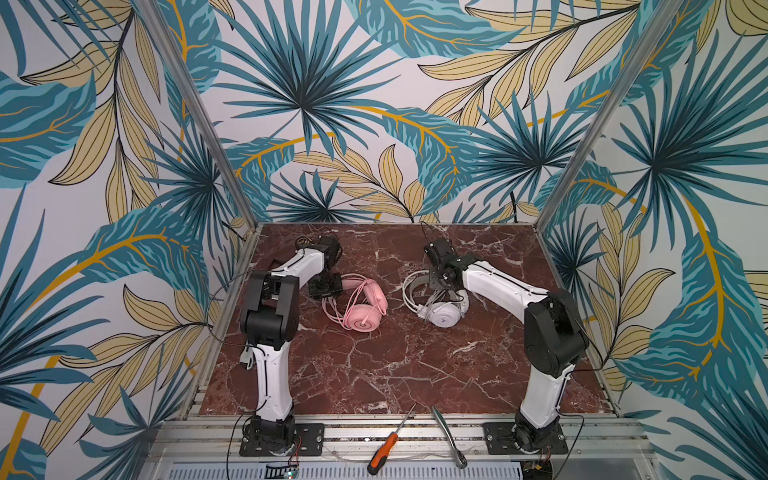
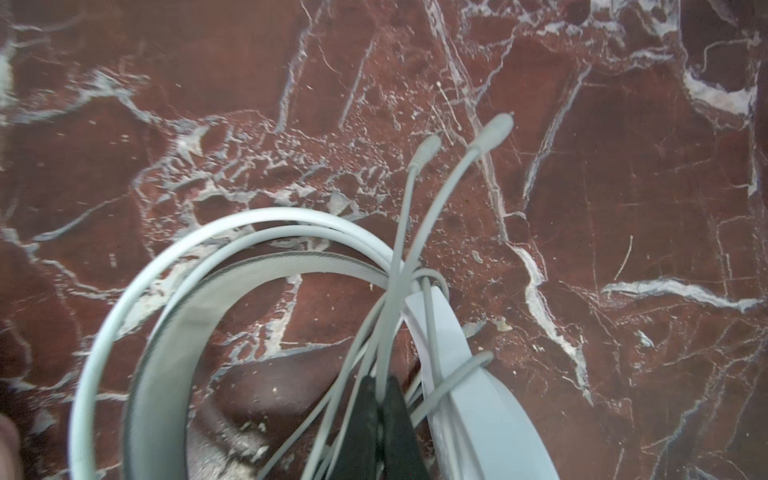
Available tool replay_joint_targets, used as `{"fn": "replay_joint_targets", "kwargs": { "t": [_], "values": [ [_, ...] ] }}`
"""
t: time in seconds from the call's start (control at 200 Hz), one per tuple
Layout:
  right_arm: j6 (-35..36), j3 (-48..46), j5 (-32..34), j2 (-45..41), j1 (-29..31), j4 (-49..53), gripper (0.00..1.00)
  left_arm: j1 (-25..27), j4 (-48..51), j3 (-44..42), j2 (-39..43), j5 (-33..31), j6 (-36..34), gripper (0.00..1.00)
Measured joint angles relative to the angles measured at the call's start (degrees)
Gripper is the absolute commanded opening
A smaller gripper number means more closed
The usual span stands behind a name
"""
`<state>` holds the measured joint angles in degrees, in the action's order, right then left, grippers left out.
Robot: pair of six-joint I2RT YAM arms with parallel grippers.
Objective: Wrap the headphones
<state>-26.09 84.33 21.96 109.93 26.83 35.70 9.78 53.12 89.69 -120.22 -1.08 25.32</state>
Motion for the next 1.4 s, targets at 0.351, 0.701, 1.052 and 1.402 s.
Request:
{"fn": "replay_joint_targets", "kwargs": {
  "t": [0.351, 0.701, 1.052, 1.402],
  "values": [
    [6.1, 2.4, -1.1, 3.8, -1.6, 6.1, 0.01, 0.3, 0.0, 0.5, -0.3, 0.2, -0.4, 0.53],
    [11.8, 2.4, -3.0, 3.8, -1.8, 8.8, 0.39, 1.3, -0.8, 0.5, -0.3, 0.0, 0.3, 0.70],
    [11.9, 3.0, -6.7, 0.2, -1.8, 9.5, 0.64, 2.2, 0.3, 0.5, 2.8, 0.2, 1.7, 0.99],
    [15.5, -4.1, -5.2, -18.8, -2.4, 0.9, 1.00, 2.4, -2.8, 0.1, 21.2, -8.6, -0.7, 1.00]
  ]
}}
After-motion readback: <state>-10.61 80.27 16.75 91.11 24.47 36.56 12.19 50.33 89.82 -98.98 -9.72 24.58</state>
